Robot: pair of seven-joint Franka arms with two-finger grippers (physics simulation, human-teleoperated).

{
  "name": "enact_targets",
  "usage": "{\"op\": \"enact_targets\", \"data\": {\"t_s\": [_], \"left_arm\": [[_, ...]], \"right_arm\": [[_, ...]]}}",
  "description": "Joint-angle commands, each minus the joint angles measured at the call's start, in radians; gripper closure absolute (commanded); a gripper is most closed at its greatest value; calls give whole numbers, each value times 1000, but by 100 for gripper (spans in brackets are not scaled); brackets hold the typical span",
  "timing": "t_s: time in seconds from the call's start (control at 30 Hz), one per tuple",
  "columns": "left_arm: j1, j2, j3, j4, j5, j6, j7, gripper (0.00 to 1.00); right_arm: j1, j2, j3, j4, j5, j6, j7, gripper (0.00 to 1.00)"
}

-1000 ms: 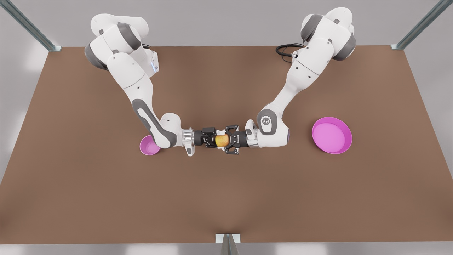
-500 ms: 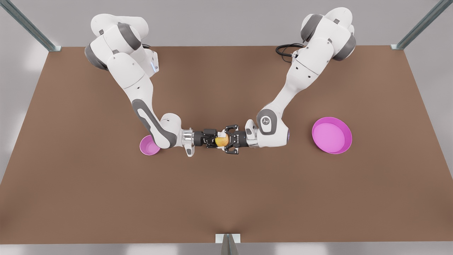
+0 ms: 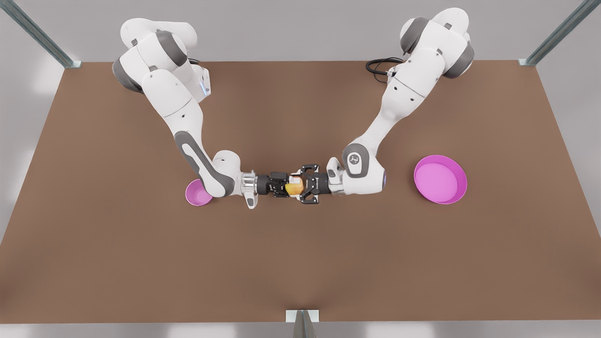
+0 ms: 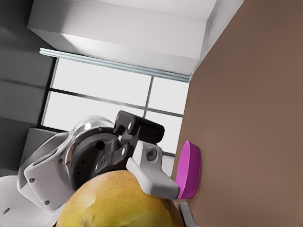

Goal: Use the left arm to pick up the apple from the plate, transfer it to the gripper of the right arm, and then use the right arm to place it into the bowl

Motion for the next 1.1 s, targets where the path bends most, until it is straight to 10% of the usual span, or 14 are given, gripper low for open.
{"op": "enact_targets", "data": {"t_s": [0.0, 0.4, 0.5, 0.7, 0.83, 1.07], "left_arm": [[6, -9, 0, -11, 3, -6, -11, 11], [139, -253, 6, -336, 27, -166, 16, 9], [340, -379, 10, -433, 328, -273, -177, 1], [472, -560, 41, -149, 1270, -518, -1363, 0], [472, -552, 118, 182, 1451, -727, -1930, 0], [270, -588, 348, 233, 1397, -776, -2093, 0]], "right_arm": [[0, -1, 0, 1, -1, 5, 8, 21], [-25, -10, -10, 24, -92, 74, 103, 22], [-92, -19, -3, 24, -187, 62, 161, 22], [-258, -95, 0, 7, -523, 30, 310, 23], [-373, -156, 0, -13, -768, -61, 425, 24], [-528, -193, 0, -35, -1110, -168, 462, 24]]}}
